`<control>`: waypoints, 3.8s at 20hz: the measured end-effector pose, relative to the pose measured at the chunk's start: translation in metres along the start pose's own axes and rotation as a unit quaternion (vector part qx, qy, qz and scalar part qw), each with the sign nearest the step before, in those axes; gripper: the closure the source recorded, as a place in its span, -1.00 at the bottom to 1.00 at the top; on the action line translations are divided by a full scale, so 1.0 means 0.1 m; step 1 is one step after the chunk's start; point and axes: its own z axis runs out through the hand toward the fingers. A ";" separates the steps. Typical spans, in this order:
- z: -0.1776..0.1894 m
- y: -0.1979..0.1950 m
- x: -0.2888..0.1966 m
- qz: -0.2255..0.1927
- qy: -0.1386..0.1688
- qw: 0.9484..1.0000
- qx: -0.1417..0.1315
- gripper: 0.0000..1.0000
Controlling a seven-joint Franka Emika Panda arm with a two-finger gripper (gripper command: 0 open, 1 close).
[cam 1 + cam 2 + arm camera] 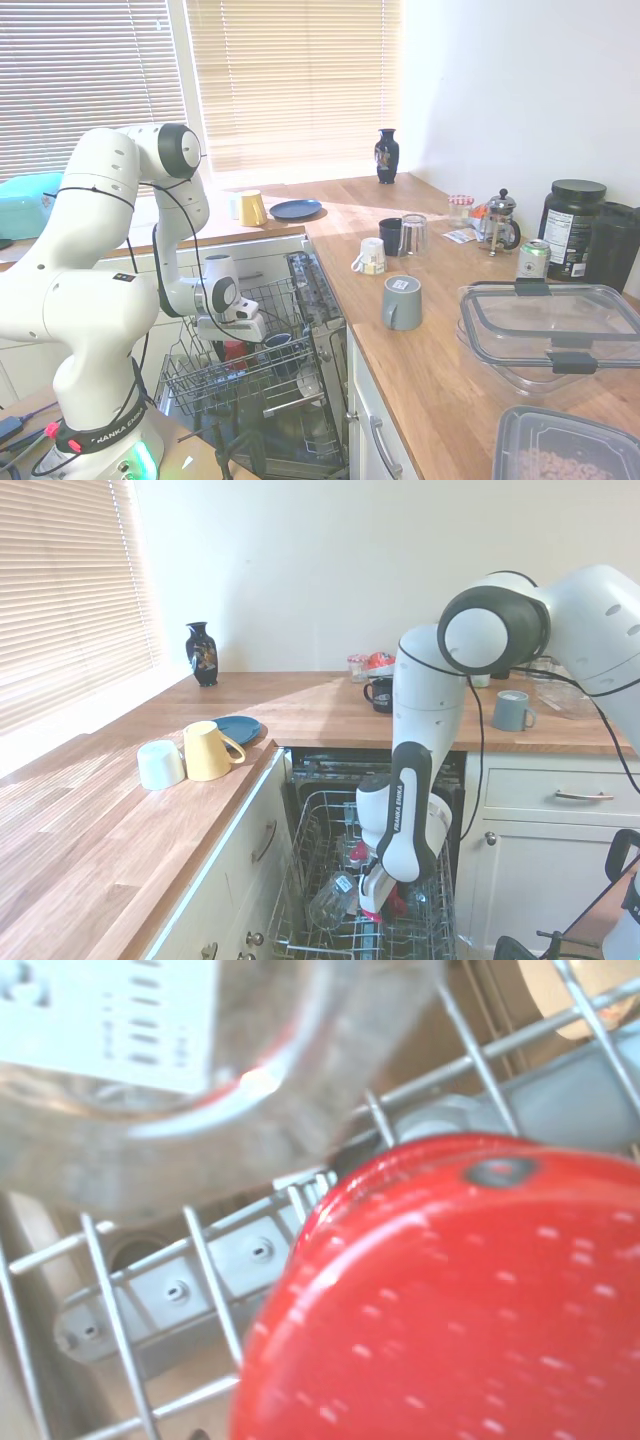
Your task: Move the red mug from the dishwasher to the counter
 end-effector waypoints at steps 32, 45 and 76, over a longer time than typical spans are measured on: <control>-1.69 0.47 0.41 0.021 0.054 0.998 0.012 1.00; -3.67 0.60 1.46 0.093 0.082 0.991 0.053 1.00; -2.95 1.38 2.95 0.219 0.016 0.975 0.011 -1.00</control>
